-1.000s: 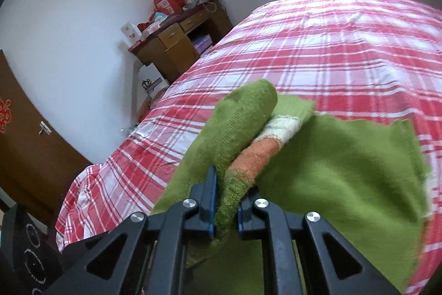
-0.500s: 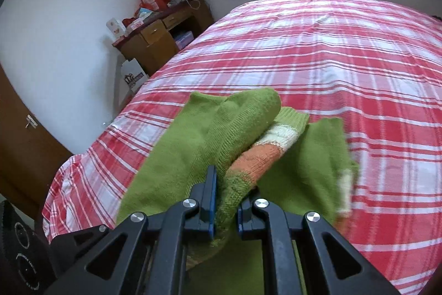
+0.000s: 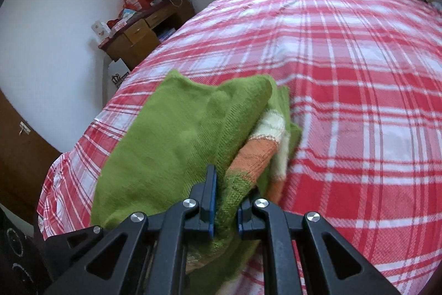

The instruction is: Fold small clothes

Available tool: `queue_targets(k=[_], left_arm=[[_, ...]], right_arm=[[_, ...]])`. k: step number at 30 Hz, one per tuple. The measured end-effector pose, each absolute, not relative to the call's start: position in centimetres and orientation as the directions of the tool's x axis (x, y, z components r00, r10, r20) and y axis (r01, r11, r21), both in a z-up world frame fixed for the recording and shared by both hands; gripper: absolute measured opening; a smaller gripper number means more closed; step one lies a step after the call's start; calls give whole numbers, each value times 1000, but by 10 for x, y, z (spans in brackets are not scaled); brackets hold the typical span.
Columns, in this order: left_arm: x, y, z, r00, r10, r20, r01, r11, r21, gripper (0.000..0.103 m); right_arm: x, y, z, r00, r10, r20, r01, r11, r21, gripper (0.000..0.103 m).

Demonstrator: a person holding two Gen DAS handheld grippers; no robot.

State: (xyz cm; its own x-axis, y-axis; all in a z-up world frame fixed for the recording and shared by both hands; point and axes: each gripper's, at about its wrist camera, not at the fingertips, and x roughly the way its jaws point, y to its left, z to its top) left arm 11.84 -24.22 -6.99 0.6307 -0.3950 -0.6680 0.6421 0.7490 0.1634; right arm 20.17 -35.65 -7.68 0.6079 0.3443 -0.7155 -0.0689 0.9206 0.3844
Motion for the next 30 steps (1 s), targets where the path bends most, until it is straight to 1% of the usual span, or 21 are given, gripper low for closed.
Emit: queue_targets(k=[3, 6, 7, 9, 11, 12, 13, 14, 15, 16, 17, 20, 22, 25, 28, 30], left_arm=[[118, -241, -75, 637, -384, -669, 639, 748, 179, 23], [110, -235, -75, 629, -395, -669, 655, 733, 184, 27], [106, -228, -73, 624, -406, -668, 662, 728, 176, 32], [100, -215, -71, 594, -435, -677, 681, 720, 135, 36], [94, -192, -70, 562, -458, -689, 687, 722, 81, 36], [90, -181, -69, 558, -464, -688, 687, 723, 70, 36], [86, -170, -67, 559, -471, -682, 689, 721, 67, 36], [81, -156, -64, 567, -474, -673, 688, 722, 72, 39], [78, -145, -62, 585, -459, -668, 673, 735, 84, 47], [76, -133, -61, 607, -443, -660, 651, 754, 92, 62], [77, -118, -60, 623, -430, -654, 624, 777, 84, 65], [87, -86, -63, 630, -405, -663, 564, 825, 32, 64], [97, -69, -67, 644, -362, -674, 505, 863, 19, 64], [98, -60, -72, 661, -324, -676, 463, 886, 28, 64], [97, -64, -75, 671, -305, -676, 453, 890, 49, 64], [97, -65, -75, 669, -305, -678, 450, 892, 42, 64]], right_arm=[[198, -364, -93, 613, 373, -697, -45, 897, 440, 10], [191, -370, -102, 635, 404, -658, -26, 863, 505, 10], [187, -372, -102, 642, 404, -651, -17, 857, 515, 11], [175, -373, -104, 658, 398, -639, -5, 851, 525, 12], [163, -376, -102, 666, 390, -636, 14, 846, 532, 23], [155, -379, -101, 670, 379, -639, 31, 845, 534, 27], [145, -382, -99, 673, 356, -649, 59, 849, 526, 33], [135, -383, -97, 674, 335, -658, 77, 854, 514, 33], [121, -384, -92, 681, 312, -662, 89, 862, 499, 33], [111, -384, -87, 690, 296, -660, 94, 868, 488, 33], [100, -383, -80, 704, 286, -650, 89, 873, 480, 33], [73, -369, -53, 753, 274, -599, 39, 889, 456, 33], [68, -353, -40, 755, 298, -584, -14, 898, 440, 33], [81, -328, -42, 702, 356, -617, -63, 894, 444, 33], [102, -311, -58, 657, 320, -683, -38, 918, 394, 34], [118, -307, -74, 616, 333, -713, -14, 910, 413, 46]])
